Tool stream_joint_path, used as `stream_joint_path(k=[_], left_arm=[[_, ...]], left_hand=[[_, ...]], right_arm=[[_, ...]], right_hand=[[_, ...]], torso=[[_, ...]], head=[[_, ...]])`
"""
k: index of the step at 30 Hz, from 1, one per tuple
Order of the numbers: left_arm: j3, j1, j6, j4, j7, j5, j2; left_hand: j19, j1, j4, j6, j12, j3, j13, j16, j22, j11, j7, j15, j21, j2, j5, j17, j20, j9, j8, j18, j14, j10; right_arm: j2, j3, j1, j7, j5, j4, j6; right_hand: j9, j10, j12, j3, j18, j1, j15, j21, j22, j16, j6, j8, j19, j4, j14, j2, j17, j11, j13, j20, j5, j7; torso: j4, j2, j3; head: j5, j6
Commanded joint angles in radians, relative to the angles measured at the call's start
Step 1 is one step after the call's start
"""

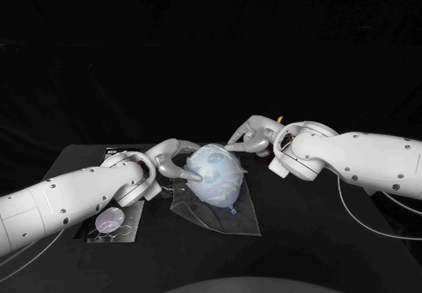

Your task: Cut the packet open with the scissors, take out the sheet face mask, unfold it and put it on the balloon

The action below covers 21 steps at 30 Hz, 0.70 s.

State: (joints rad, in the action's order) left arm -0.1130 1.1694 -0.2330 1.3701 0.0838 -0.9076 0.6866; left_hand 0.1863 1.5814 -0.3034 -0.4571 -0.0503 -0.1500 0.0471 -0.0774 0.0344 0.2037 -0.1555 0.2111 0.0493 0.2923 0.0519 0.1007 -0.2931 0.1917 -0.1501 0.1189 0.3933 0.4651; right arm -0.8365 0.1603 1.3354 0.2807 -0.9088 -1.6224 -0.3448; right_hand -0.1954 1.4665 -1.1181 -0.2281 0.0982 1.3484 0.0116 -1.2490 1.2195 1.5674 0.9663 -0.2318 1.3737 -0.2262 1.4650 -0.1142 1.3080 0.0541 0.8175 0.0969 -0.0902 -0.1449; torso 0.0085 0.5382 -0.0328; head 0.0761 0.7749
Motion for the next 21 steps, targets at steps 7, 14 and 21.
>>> stream_joint_path(k=[7, 14, 21], left_arm=[[0.000, 0.000, 0.012, 0.005, 0.002, 0.004, -0.001], [0.000, 0.000, 0.012, 0.007, 0.002, 0.004, -0.001], [0.000, 0.000, 0.013, 0.008, 0.002, 0.005, 0.000]], left_hand=[[0.006, 0.000, 0.001, -0.003, 0.001, 0.006, -0.001, -0.001, 0.002, 0.005, -0.047, 0.002, 0.005, -0.005, 0.002, -0.001, 0.001, 0.000, -0.004, 0.011, -0.009, -0.003], [0.006, 0.000, 0.001, -0.003, 0.001, 0.006, -0.001, -0.001, 0.002, 0.005, -0.047, 0.002, 0.005, -0.005, 0.002, -0.001, 0.001, 0.000, -0.004, 0.011, -0.009, -0.003], [0.006, 0.000, 0.001, -0.003, 0.001, 0.006, -0.001, -0.001, 0.002, 0.005, -0.047, 0.002, 0.005, -0.005, 0.002, -0.001, 0.001, 0.000, -0.004, 0.011, -0.009, -0.003]], right_arm=[[0.013, 0.000, -0.003, 0.023, -0.035, 0.004, 0.017], [0.025, 0.001, -0.007, 0.024, -0.040, 0.012, 0.022], [0.033, 0.002, -0.013, 0.024, -0.048, 0.016, 0.033]], right_hand=[[-0.004, 0.104, -0.453, -0.006, -0.017, -0.007, -0.006, -0.014, 0.011, 0.003, -0.006, -0.001, 0.006, 0.008, 0.106, -0.002, 0.263, 0.009, 0.753, 0.002, 0.014, -0.001], [-0.007, 0.104, -0.453, -0.011, -0.018, -0.003, -0.007, -0.020, 0.019, 0.003, -0.004, -0.003, 0.006, 0.014, 0.106, 0.000, 0.263, 0.009, 0.753, 0.003, 0.019, -0.001], [-0.010, 0.104, -0.453, -0.019, -0.019, 0.003, -0.006, -0.027, 0.026, 0.003, 0.003, -0.007, 0.006, 0.020, 0.106, 0.007, 0.263, 0.007, 0.753, 0.003, 0.022, 0.001]], torso=[[-0.0001, 0.001, 0.0000], [0.0004, 0.000, 0.0004], [0.0000, 0.000, 0.0003]], head=[[0.000, 0.000], [0.000, 0.001], [-0.001, 0.004]])
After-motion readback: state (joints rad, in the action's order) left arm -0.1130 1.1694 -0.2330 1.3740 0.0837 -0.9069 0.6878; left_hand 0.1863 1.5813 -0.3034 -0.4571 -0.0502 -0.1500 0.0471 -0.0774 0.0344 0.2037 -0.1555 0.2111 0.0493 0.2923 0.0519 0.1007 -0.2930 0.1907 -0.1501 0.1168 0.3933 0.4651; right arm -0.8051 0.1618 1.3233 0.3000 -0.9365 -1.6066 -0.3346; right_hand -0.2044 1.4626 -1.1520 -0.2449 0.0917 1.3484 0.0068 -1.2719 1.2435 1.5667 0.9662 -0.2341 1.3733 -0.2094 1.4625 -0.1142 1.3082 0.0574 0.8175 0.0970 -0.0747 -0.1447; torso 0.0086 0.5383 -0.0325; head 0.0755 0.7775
